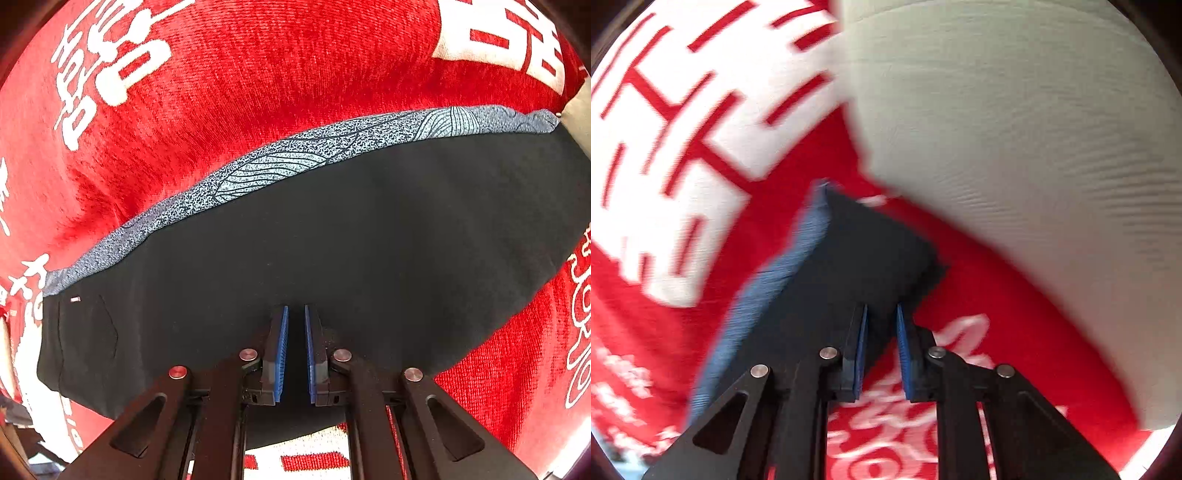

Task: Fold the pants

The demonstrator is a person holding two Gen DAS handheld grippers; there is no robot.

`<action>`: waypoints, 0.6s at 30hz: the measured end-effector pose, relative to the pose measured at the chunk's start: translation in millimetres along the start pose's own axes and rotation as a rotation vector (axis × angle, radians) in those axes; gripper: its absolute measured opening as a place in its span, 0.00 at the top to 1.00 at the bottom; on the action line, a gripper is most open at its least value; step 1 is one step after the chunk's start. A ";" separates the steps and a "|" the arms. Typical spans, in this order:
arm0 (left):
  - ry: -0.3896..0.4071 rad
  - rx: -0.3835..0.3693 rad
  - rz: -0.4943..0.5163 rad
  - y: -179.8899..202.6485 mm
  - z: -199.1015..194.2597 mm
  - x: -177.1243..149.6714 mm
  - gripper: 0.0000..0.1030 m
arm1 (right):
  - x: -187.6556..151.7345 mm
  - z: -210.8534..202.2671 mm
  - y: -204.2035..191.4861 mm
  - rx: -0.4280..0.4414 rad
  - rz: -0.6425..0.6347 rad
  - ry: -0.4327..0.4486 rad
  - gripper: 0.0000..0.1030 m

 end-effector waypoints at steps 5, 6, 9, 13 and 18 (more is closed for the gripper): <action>-0.058 -0.087 -0.056 2.5 -8.4 12.7 0.90 | -4.3 -23.9 -16.6 0.066 -0.183 0.025 0.80; -0.067 -0.106 -0.066 6.4 -9.2 14.8 0.90 | -4.1 -19.2 -36.9 0.111 -0.260 0.004 0.80; -0.072 -0.068 -0.074 18.9 -5.8 17.6 0.90 | -2.2 14.0 -89.7 0.258 -0.350 -0.115 0.80; -0.020 -0.021 -0.053 29.5 -7.4 15.3 0.90 | -1.1 67.3 -138.4 0.253 -0.446 -0.187 0.80; -0.004 -0.046 -0.077 30.2 -8.1 13.3 0.90 | 37.6 67.5 -115.0 0.083 -0.371 -0.035 0.86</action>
Point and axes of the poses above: each gripper's, at about its wrist camera, not at the fingertips, and z roughly the way its jaws point, y to its right, x to its top, the point moved 3 cm from there along z, roughly the way its jaws point, and after that the axes turned 11 degrees about -y, right-handed, at the moved point
